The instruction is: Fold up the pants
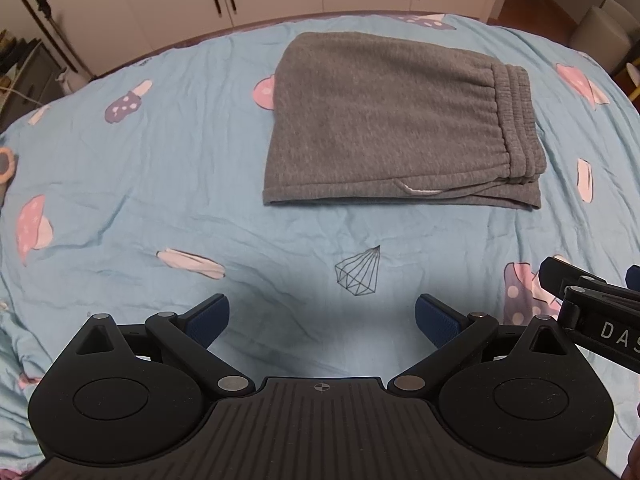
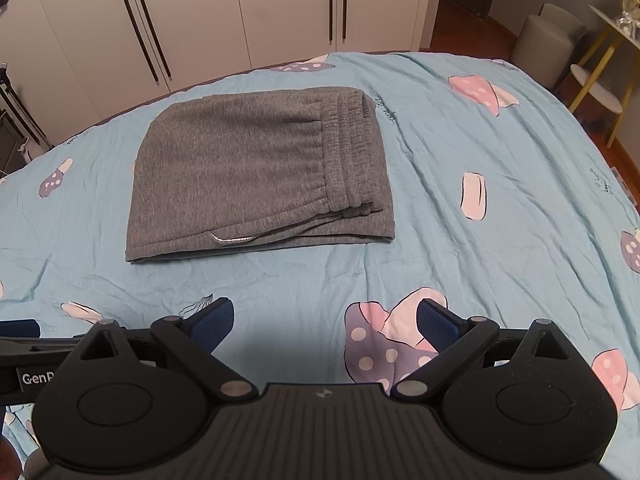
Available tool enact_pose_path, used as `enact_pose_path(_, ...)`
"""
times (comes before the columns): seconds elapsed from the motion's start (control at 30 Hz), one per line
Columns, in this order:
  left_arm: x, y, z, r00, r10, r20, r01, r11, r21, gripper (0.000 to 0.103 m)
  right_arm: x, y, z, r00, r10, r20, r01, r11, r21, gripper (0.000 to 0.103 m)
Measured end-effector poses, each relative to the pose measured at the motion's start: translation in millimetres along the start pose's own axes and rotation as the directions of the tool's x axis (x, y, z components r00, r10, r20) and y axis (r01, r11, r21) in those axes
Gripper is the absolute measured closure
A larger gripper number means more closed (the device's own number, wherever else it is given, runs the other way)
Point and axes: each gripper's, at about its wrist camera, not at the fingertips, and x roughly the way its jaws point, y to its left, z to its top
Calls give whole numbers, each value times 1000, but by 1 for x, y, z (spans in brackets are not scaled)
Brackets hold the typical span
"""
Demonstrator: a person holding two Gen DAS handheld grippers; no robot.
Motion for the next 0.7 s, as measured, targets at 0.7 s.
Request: enact_pose_path(0.7, 3, -3, -2, 1000, -1, -3, 2, 1000, 9, 1, 1, -4, -2, 1000, 4, -1, -4, 1000, 10, 5)
